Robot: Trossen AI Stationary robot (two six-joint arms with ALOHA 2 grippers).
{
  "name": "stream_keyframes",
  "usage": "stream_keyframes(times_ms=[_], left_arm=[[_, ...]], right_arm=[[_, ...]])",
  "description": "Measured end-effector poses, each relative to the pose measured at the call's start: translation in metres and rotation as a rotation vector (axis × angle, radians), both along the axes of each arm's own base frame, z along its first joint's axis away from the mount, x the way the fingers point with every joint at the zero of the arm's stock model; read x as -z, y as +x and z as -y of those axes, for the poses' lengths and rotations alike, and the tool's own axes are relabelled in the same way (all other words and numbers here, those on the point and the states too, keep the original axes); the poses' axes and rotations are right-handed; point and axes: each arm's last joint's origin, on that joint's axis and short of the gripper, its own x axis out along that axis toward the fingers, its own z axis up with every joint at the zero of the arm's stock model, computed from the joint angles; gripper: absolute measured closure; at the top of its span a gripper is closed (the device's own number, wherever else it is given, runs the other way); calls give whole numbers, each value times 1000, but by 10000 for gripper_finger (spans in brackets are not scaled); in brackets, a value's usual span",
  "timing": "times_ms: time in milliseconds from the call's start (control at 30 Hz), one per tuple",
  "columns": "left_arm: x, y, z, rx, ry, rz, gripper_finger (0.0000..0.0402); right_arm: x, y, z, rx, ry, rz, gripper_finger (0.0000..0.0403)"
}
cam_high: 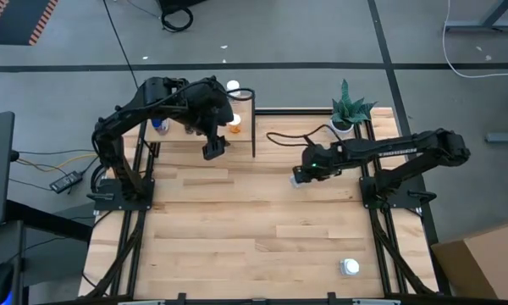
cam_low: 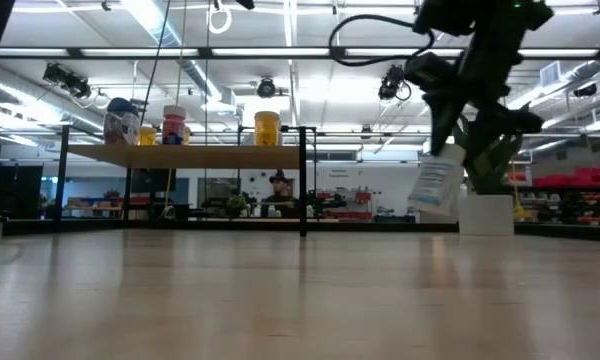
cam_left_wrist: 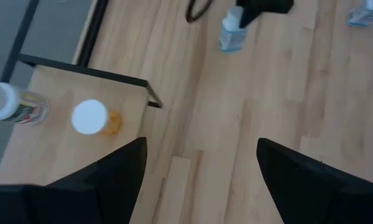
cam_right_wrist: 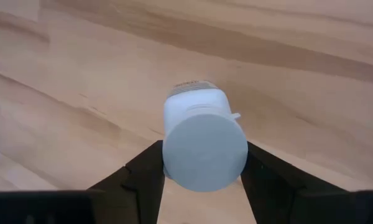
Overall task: Pick and place medicine bottles onto shelf by color
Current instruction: Put the top white and blue pill bottle on the shelf
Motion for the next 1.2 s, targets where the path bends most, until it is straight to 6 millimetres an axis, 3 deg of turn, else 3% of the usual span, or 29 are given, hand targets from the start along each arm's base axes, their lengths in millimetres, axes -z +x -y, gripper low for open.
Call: stream_keyframes(times_ms=[100, 267, 533, 700, 900, 1200], left_arm=[[0, -1, -7, -14, 20, -5, 93], [-1, -6, -21, -61, 24, -3, 94], [-16, -33, -34, -133, 40, 53, 103], [-23, -46, -40, -172, 49, 77, 104], [-25, -51, -40, -185, 50, 88, 104], [-26, -52, -40, -189, 47, 91, 104]], right_arm=[[4, 20, -3, -72, 7, -28, 210], [1, 74, -11, -228, -16, -50, 210], [-27, 165, -8, -379, -128, -13, 209], [-18, 209, -7, -473, -131, -110, 209], [-4, 233, -8, -562, -107, -279, 209], [-4, 243, -9, -563, -131, -262, 209]])
